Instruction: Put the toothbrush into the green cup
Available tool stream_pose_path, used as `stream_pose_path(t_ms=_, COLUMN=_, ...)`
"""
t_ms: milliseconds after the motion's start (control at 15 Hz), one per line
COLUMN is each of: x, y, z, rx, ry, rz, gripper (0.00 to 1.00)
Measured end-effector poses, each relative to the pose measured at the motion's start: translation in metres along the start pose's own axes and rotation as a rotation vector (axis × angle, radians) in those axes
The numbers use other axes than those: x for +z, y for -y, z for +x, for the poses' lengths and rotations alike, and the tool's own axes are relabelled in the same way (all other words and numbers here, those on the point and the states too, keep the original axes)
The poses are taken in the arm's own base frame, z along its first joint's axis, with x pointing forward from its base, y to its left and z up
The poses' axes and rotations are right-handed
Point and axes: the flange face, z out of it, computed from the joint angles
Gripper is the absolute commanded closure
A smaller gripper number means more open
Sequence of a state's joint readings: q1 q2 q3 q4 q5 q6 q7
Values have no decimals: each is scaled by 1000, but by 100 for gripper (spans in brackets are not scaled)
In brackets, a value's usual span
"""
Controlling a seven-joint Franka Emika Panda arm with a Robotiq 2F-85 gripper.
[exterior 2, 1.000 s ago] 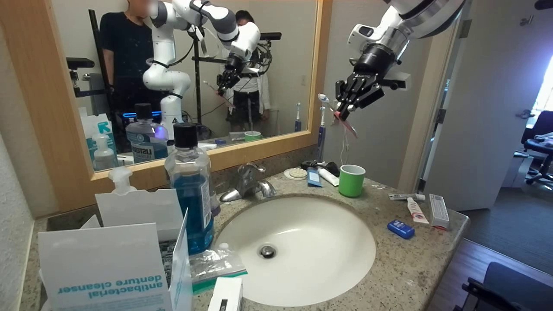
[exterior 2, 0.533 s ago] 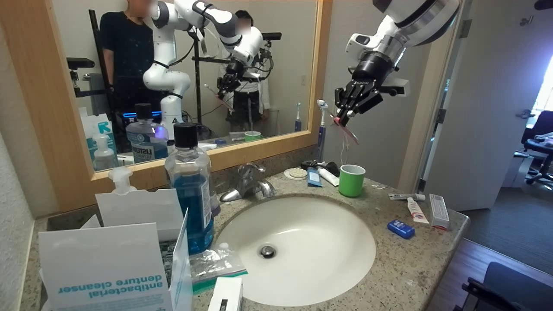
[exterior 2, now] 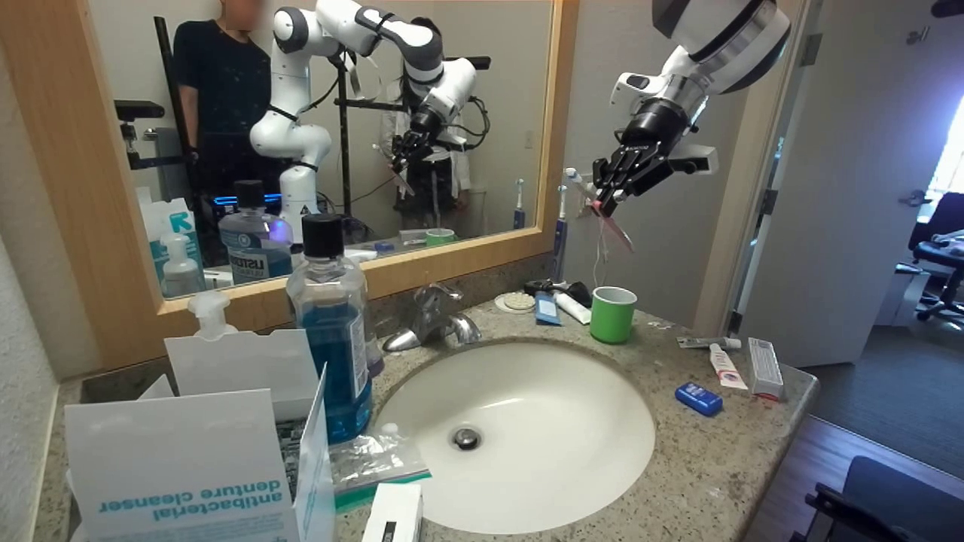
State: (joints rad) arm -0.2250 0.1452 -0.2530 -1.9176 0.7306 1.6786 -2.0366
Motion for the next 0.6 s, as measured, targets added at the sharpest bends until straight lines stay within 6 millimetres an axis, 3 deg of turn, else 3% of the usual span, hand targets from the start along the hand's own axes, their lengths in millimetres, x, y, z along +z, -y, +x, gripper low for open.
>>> stream_pose_path(t_ms=267, x=-13, y=-7, z=-15, rx=24, ry=-31, rz=27, gripper=97)
stream_pose_path(t_ms=600, x=-13, y=-18, z=-36, rx=57, ry=-80, rz=94, gripper=97)
